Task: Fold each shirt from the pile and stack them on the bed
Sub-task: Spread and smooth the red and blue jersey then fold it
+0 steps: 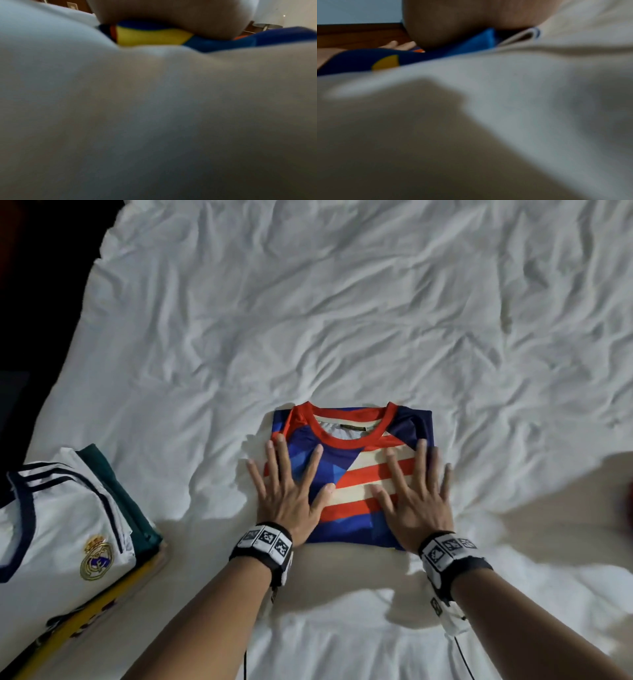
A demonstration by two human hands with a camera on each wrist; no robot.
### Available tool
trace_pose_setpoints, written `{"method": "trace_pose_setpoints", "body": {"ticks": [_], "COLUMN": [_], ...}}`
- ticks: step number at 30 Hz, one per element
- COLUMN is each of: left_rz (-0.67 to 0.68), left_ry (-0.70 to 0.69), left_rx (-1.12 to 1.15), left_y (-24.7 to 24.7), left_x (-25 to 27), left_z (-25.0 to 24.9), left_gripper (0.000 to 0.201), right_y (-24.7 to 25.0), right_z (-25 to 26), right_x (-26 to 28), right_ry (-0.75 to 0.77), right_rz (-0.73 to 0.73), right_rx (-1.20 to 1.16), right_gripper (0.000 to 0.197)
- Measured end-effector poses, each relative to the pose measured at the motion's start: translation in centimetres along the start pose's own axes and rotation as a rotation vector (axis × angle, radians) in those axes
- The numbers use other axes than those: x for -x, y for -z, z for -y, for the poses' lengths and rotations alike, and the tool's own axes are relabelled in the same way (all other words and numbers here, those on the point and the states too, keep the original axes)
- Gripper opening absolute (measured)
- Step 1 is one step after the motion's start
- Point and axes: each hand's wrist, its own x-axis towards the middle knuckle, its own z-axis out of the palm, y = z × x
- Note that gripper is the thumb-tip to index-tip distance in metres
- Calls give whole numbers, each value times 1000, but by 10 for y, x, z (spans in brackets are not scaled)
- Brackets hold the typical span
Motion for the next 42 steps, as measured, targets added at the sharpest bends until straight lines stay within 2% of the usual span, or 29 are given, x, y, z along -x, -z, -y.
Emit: {"method": "trace_pose_setpoints", "body": {"ticks": [3, 5, 8, 13, 16, 21, 26, 32, 37, 42], "left_rz": [8, 39, 7, 20, 57, -25, -79, -256, -320, -439], "left_ry": [128, 140, 103, 135, 155, 224, 242, 336, 456, 565], "left_rx": [116, 173, 239, 661, 842, 930, 1037, 1165, 1215, 1191], "left_y": [9, 18, 30, 37, 43, 57, 97, 155, 203, 233], "left_x": [0, -3, -12, -24, -29, -20, -5, 33, 92, 160], "left_z": [3, 6, 17, 16, 8, 3, 15, 85, 177, 279], "left_gripper": [75, 77, 75, 57, 51, 48, 49, 53, 53, 56], "right_y": [13, 22, 26, 31, 37, 49, 79, 112, 130, 125], "right_z": [-17, -19, -20, -15, -10, 4, 31, 111, 226, 352], "right_x": [1, 4, 3, -18, -25, -22, -22, -17, -1, 15], "right_ry": [-164, -150, -87, -181, -158, -168, -90, 37, 180, 312], "right_rz": [-21, -12, -1, 66, 130, 34, 29, 82, 151, 251], "right_rx": [-79, -143, -254, -691, -736, -834, -871, -894, -883, -836], "right_gripper": [77, 74, 68, 62, 54, 51, 57, 62, 67, 75]}}
